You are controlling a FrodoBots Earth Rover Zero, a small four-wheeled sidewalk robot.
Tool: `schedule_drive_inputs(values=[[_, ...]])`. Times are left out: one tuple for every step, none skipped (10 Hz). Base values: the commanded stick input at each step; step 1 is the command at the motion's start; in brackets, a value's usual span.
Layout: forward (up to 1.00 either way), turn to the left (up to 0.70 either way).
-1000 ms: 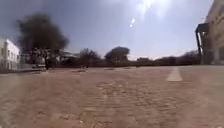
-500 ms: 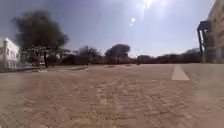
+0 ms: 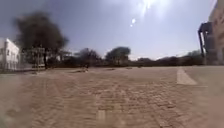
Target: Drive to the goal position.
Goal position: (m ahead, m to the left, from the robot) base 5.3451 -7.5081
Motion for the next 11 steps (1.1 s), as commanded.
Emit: schedule_drive_inputs(values=[[0.7, 0.0], [0.7, 0.0], [0.7, 0.0], [0.7, 0.0], [0.7, 0.0], [0.7, 0.0], [0.7, 0.0], [0.7, 0.0], [0.7, 0.0], [0.7, 0.0], [0.7, 0.0]])
